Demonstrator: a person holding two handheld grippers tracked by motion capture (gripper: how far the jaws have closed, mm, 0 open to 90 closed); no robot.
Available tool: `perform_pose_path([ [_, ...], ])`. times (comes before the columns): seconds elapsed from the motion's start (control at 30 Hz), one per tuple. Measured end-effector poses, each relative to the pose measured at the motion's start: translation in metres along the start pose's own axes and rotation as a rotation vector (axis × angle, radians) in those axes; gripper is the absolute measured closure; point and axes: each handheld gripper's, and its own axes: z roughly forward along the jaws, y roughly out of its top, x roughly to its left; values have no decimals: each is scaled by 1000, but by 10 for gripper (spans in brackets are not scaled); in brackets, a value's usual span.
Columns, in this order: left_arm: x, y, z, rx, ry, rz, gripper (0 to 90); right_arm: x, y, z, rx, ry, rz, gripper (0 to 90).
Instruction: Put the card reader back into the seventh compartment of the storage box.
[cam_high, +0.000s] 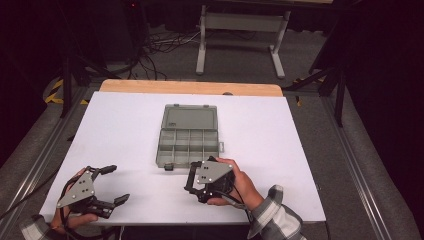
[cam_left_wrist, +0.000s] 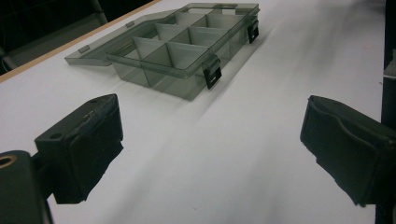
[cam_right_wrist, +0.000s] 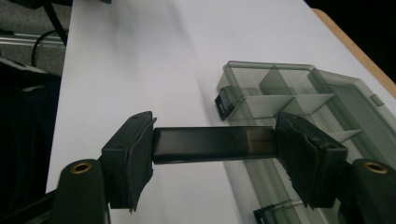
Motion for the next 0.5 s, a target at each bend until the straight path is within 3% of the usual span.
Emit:
perform_pose_path([
  [0.23,0,0,0,-4,0,-5,66,-10,1,-7,-19,-69,5,310],
  [0.5,0,0,1,-2,-1,-9,66,-18,0,-7,-32,-116,18,310],
])
